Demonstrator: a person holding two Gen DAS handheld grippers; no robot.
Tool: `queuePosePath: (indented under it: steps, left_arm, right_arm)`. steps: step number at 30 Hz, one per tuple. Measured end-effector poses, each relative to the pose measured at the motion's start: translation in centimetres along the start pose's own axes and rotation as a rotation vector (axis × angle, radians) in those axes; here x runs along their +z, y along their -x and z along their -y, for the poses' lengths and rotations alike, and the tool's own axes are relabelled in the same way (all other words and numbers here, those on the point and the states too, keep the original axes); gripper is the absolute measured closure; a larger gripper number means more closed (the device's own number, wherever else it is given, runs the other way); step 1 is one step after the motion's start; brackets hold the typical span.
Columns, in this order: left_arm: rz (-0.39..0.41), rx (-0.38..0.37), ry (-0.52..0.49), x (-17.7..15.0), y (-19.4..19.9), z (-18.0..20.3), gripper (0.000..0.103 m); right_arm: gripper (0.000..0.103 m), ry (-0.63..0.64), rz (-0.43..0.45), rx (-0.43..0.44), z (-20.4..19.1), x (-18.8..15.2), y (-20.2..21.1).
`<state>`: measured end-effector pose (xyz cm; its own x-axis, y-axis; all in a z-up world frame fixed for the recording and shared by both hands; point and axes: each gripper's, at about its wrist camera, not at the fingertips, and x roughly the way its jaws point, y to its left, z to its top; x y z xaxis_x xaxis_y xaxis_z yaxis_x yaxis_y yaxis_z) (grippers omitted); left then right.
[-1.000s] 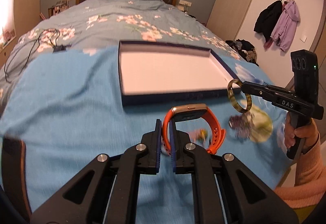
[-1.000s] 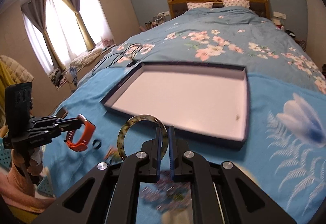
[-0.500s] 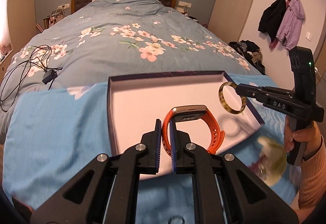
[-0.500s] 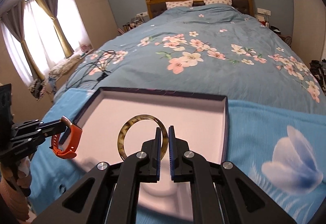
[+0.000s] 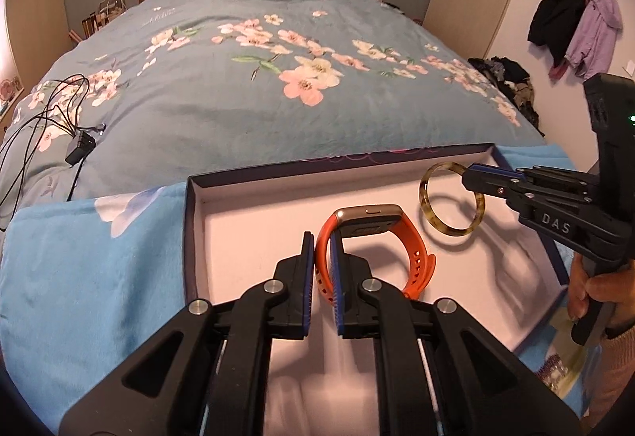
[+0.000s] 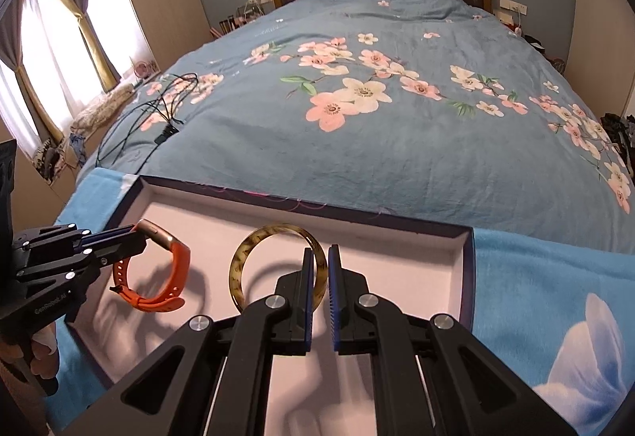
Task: Organize jewelry
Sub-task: 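Carry the watch and bangle into the box and open both tools, then grasp the pink charm with the left tool while the right tool grasps the crystal bead bracelet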
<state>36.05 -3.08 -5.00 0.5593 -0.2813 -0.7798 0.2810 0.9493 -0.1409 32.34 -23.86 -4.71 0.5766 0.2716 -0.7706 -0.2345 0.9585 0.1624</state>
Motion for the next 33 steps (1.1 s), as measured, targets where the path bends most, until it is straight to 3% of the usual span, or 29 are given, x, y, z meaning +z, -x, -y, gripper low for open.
queuePosePath:
  steps: [15,18,19,21,25,27,33]
  left_arm:
    - [-0.106,0.009,0.078,2.2,-4.4,-1.5,0.094]
    - [-0.113,0.014,0.086,2.5,-4.7,-1.6,0.081]
    - [-0.104,0.014,0.091,2.6,-4.4,-1.7,0.075]
    - [-0.065,0.025,0.083,2.3,-3.5,-1.6,0.072]
    - [0.055,0.037,0.032,0.9,0.5,-0.8,0.059]
    - [0.123,0.029,-0.001,-0.5,3.2,-0.3,0.054]
    - [0.194,0.008,-0.061,-5.5,8.7,0.9,0.048]
  right_arm:
    - [0.096,-0.030,-0.041,-0.024,0.8,1.1,-1.6]
    - [0.083,-0.034,-0.014,-0.009,0.8,1.0,-0.7]
    - [0.079,-0.034,-0.006,0.000,0.8,0.9,-0.3]
    - [0.079,-0.020,0.021,0.016,0.6,0.5,1.1]
    - [0.067,0.053,0.105,0.093,-0.3,-2.1,6.1]
    - [0.065,0.091,0.126,0.119,-0.7,-4.0,8.3]
    - [0.065,0.140,0.077,0.161,-0.6,-11.4,12.4]
